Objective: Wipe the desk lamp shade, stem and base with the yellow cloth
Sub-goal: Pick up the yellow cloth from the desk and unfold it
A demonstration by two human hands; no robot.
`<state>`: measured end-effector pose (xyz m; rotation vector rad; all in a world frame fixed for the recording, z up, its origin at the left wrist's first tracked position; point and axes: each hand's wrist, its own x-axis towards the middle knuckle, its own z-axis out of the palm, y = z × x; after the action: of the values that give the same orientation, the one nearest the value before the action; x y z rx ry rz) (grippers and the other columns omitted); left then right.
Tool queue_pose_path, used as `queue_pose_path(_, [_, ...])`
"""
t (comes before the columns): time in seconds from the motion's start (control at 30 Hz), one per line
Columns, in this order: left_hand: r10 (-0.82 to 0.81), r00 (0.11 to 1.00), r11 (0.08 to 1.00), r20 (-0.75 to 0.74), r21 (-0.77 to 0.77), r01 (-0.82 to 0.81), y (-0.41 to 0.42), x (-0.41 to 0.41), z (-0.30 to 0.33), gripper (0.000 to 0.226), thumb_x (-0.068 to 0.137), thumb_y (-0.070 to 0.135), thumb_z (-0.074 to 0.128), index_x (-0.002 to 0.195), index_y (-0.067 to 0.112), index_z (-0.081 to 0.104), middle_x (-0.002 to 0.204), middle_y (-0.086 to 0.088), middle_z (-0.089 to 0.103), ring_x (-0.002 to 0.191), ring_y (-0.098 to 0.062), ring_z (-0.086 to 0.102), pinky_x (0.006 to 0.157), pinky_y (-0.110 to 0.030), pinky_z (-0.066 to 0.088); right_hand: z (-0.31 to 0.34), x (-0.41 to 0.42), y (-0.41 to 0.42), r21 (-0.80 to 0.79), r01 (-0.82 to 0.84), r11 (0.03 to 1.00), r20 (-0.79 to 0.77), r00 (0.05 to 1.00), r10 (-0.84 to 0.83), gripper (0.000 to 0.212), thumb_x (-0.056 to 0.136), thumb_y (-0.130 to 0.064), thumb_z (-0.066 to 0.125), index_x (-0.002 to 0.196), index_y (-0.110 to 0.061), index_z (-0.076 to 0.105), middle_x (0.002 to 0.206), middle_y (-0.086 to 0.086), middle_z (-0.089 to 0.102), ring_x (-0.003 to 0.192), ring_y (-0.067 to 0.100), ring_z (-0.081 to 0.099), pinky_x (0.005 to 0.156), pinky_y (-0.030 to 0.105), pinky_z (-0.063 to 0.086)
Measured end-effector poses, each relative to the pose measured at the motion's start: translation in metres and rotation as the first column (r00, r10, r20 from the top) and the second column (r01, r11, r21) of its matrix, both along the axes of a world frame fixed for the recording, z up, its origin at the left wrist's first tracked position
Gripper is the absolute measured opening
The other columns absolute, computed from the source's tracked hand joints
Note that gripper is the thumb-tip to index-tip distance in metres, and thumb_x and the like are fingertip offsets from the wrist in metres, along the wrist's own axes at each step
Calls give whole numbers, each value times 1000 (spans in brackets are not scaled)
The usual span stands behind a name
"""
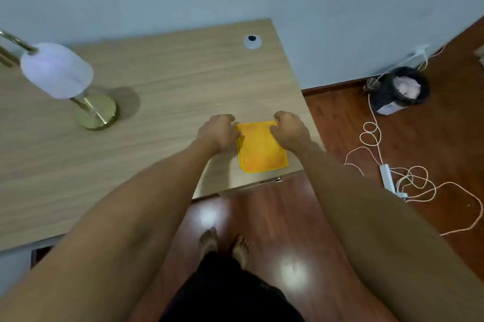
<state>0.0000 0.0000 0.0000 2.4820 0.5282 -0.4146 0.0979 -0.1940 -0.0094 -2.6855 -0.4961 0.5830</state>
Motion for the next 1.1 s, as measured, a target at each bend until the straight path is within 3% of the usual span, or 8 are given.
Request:
queue_pose_path(0.23, [4,1000,1000,-3,2,-4,-11,19,-43,38,85,48,67,111,21,64,107,-9,66,101,-35,62,78,-42,54,-41,6,5,55,189,980,-82,979,-185,47,93,-13,60,139,-9,52,134,19,54,124,41,53,100,50,49])
queue_pose_path(0.43, [116,993,989,-12,-87,-117,-10,24,-63,51,83,39,72,130,25,58,116,-6,63,108,-33,61,87,-43,53,-60,11,6,215,376,901,-153,925,-349,13,83,-3,63,92,-9,71,91,9,70,92,32,65,73,32,45])
queue_pose_path(0.53, [117,993,985,-22,-123,-119,-9,28,-63,63,82,34,74,140,28,52,125,-10,55,112,-34,60,92,-42,52,-47,10,10,362,422,831,-288,899,-331,30,79,1,66,61,-18,49,62,-4,44,63,15,44,59,31,34])
queue_pose_path(0.67, [89,995,978,-46,-185,-96,-3,30,-61,57,77,28,64,132,38,59,126,-11,50,111,-32,58,100,-36,50,-28,3,13,432,457,777,-456,855,-249,16,82,1,61,77,-14,59,71,1,47,66,13,41,58,29,33])
queue_pose_path(0.73, [115,991,966,-64,-226,-127,3,30,-65,31,64,37,52,90,46,68,114,-10,62,104,-30,60,96,-31,49,-20,3,13,429,434,792,-469,857,-215,16,83,1,59,80,-15,56,71,0,45,65,13,39,57,30,29])
queue_pose_path(0.8, [229,972,910,-57,-342,-234,9,32,-63,19,50,41,52,65,36,64,99,-8,70,89,-27,66,81,-30,54,-10,4,13,436,414,799,-465,864,-194,16,85,-1,61,85,-14,53,76,6,41,68,17,38,58,32,26])
queue_pose_path(0.93, [336,939,789,-70,-524,-321,12,22,1,19,66,17,79,74,18,62,81,-2,61,74,-16,53,63,-28,42,11,8,17,449,423,787,-508,845,-165,14,89,-14,64,93,-17,51,87,11,50,78,23,49,66,39,38])
queue_pose_path(1.1, [416,909,725,-5,-601,-335,42,4,50,21,77,10,74,79,17,54,76,-1,48,75,-19,44,64,-32,34,54,9,45,533,372,760,-501,862,-71,15,91,-23,69,104,-20,65,112,9,71,105,27,69,94,50,58])
